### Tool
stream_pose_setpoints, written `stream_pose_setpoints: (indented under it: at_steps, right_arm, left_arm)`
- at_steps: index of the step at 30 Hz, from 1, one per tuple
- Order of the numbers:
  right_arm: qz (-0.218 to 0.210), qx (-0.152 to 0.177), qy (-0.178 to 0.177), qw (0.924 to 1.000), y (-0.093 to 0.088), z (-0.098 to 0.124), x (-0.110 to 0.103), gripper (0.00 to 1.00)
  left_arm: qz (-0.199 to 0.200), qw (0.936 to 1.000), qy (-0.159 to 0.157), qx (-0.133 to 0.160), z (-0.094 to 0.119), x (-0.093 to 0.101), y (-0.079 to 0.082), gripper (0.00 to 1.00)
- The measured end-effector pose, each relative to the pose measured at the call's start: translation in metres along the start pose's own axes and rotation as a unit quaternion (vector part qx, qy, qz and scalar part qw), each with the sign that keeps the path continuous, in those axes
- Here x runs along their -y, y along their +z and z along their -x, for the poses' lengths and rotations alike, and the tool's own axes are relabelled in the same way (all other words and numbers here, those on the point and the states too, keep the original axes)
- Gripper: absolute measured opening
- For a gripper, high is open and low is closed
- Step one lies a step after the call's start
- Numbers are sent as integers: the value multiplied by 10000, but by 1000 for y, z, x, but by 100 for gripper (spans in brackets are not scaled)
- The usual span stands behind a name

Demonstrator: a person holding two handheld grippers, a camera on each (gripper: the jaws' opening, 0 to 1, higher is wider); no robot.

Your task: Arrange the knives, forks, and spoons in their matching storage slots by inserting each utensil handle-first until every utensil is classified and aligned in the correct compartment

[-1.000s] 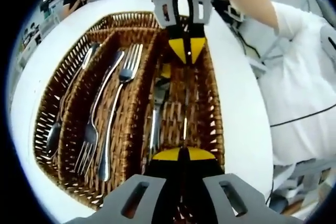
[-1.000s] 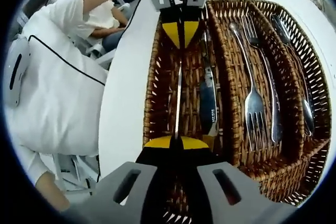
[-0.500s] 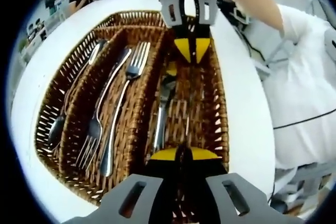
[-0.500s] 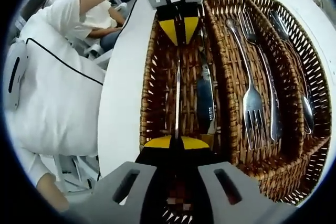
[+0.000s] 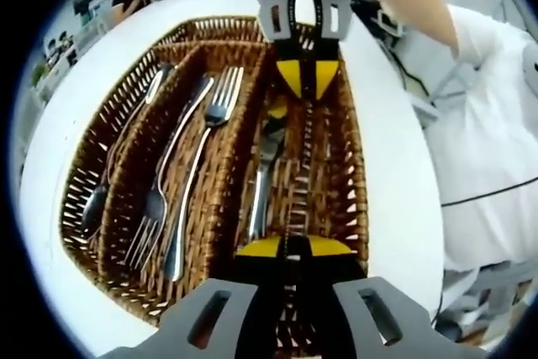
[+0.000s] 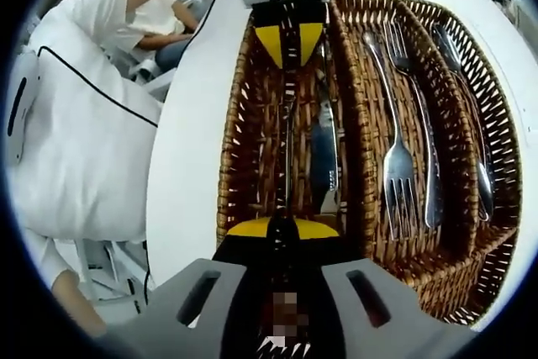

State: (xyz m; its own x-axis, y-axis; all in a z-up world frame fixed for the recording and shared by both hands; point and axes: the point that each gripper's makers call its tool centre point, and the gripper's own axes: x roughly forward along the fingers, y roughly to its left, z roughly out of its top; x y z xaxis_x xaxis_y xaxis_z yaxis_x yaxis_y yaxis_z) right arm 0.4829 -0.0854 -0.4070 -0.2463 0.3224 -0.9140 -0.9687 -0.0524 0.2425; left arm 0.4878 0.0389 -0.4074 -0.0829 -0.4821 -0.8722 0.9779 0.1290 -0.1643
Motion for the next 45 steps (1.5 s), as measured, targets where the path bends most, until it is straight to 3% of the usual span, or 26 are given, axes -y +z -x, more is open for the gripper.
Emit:
stream_pose_setpoints:
  at_steps: [15,19,31,41,44,45]
  right_arm:
    - [51,-229,-205,9995,-6,0,1,11]
    - [78,-290,-304,9991,-7,2,4,12]
    - [82,-447,-422,9981,-13,5,2,13]
    - [110,-340,-692,9970,-9,18,10,11]
    - [65,-265,-836,9961,-7,22,16,12]
    - [79,-208,-903,9957,-6,24,19,12]
  left_arm:
    - [-153,9996,159,-149,1,-1,1,10]
    - [-241,9989,345,-206,5,-6,1,13]
    - [-245,9986,391,-249,5,-7,-2,13]
    - [-228,9985,447,-198,9,-7,-2,14]
    - [-241,9978,607,-111,13,-10,1,14]
    - [-274,9961,840,-21,17,-18,4,14]
